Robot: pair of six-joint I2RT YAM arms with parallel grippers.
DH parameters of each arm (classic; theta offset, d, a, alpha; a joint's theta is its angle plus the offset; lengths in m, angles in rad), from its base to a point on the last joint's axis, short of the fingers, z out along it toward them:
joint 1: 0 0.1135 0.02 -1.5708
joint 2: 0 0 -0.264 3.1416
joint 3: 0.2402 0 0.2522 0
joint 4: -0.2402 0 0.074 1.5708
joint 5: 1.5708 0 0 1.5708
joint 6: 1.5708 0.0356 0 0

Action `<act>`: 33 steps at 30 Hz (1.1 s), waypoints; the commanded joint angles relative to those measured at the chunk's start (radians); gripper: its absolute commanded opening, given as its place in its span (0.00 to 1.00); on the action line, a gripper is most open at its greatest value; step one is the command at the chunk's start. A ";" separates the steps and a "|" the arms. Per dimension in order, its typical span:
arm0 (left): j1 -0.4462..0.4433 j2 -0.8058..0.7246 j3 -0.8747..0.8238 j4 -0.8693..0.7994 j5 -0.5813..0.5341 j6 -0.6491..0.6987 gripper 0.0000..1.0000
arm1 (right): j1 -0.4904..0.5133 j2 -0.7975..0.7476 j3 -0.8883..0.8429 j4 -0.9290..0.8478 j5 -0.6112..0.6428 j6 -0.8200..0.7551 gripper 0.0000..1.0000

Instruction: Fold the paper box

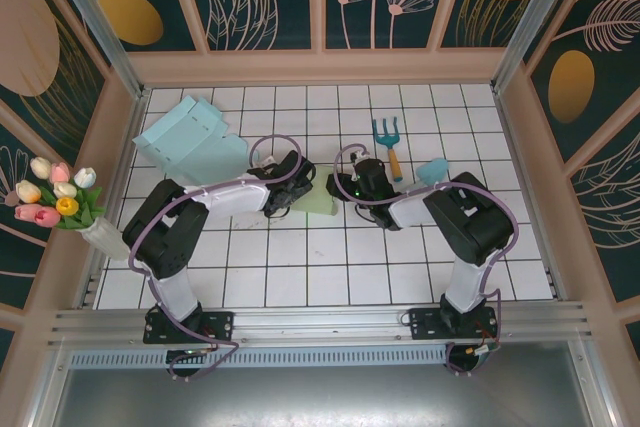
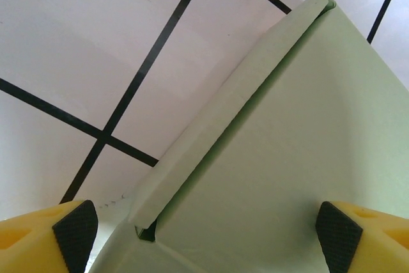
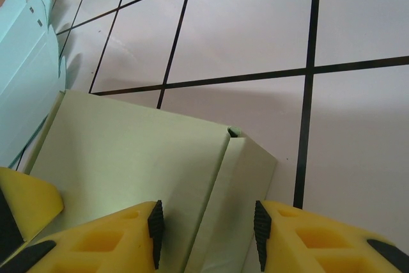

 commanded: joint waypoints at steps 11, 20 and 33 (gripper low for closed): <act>-0.003 0.048 -0.102 -0.001 -0.025 0.007 0.90 | -0.019 0.013 -0.034 -0.107 0.021 -0.049 0.45; -0.002 0.062 -0.093 -0.006 -0.030 0.017 0.90 | -0.015 -0.067 -0.063 -0.113 0.022 -0.039 0.46; -0.002 0.042 -0.107 0.000 -0.030 0.012 0.90 | 0.092 -0.222 -0.150 -0.132 0.083 0.006 0.45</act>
